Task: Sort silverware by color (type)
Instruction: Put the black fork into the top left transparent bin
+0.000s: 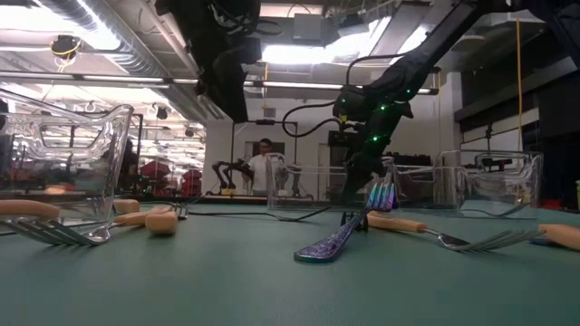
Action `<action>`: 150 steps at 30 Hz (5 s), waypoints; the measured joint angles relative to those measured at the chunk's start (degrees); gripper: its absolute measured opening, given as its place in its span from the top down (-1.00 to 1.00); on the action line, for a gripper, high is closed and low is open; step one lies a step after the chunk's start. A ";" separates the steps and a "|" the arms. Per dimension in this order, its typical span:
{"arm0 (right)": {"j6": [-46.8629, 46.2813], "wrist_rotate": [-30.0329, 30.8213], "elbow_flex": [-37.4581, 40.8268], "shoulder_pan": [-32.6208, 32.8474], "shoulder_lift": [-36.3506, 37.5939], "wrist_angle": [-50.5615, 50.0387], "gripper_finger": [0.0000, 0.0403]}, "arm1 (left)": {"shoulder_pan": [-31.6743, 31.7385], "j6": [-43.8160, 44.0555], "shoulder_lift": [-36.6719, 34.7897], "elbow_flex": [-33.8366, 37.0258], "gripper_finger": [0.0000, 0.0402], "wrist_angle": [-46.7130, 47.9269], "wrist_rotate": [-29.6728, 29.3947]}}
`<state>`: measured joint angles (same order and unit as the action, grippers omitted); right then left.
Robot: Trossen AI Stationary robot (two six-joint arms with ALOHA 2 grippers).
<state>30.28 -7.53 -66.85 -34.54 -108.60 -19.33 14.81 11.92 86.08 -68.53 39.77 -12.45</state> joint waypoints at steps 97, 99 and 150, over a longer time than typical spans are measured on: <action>-17.05 1.93 20.67 19.91 45.88 -20.02 0.68 | -10.01 -7.45 25.46 0.07 0.95 -16.84 9.87; -18.33 1.94 23.82 19.91 49.60 -16.71 0.68 | -9.99 -7.12 25.46 0.07 0.94 -18.86 9.79; -34.80 9.57 30.16 19.91 62.67 5.78 0.68 | -6.40 10.47 25.35 0.00 0.94 -86.18 -2.10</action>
<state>-4.51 2.04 -36.69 -14.63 -45.93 -13.56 8.40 22.39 111.44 -68.53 -46.41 -14.55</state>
